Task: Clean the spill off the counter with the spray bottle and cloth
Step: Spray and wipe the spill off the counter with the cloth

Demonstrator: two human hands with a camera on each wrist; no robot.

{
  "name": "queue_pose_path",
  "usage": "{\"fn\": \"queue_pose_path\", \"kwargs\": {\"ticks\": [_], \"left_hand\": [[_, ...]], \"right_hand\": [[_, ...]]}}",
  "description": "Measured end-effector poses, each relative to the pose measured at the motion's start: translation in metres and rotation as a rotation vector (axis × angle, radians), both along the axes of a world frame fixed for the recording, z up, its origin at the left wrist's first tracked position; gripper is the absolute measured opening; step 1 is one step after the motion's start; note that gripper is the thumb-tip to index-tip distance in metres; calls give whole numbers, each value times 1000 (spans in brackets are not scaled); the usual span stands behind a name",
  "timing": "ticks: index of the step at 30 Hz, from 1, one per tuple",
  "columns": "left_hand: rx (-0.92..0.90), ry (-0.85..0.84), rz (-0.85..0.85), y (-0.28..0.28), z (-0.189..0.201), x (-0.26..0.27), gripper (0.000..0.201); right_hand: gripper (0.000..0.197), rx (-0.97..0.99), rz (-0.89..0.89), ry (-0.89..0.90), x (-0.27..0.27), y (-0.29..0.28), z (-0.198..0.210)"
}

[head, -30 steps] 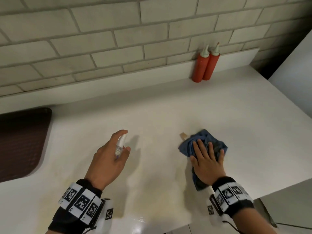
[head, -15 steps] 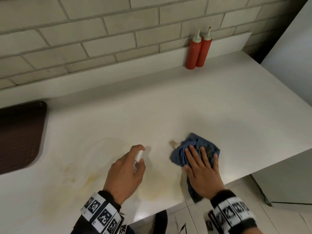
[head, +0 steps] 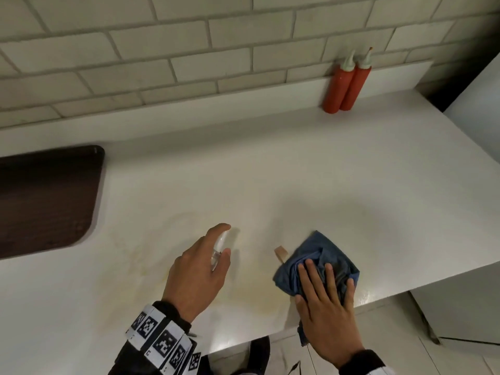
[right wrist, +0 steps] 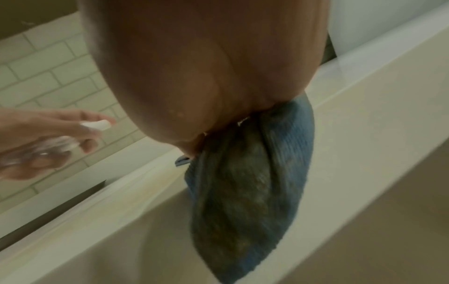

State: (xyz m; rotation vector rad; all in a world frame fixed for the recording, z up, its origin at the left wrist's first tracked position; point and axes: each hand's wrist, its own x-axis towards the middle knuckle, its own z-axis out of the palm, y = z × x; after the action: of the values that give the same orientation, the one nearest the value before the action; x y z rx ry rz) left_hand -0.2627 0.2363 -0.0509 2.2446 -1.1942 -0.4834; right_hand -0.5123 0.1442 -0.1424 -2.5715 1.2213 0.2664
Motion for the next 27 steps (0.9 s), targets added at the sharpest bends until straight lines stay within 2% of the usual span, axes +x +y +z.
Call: {"fn": "queue_pose_path", "kwargs": {"ticks": [4,9,13,16,19,22,25,27], "left_hand": [[-20,36,60,24,-3,24,40],[-47,64,126,55,-3,59,40],[-78,77,178,77,-2,86,40],[-89,87,203,92,-4,107,41],[-102,100,219,108,-4,126,41],[-105,121,257,127,-6,147,40],[-92,107,284,145,-7,167,40],[-92,102,307,156,-8,177,40]], "right_hand": [[63,39,16,26,49,-34,5],[58,111,-39,68,152,-97,6],[59,129,37,89,202,-67,8],[71,123,150,43,212,-10,7],[66,57,219,50,222,29,7],[69,67,217,85,261,12,6],[59,91,175,88,322,-13,6],[58,106,202,96,358,-9,8]]}}
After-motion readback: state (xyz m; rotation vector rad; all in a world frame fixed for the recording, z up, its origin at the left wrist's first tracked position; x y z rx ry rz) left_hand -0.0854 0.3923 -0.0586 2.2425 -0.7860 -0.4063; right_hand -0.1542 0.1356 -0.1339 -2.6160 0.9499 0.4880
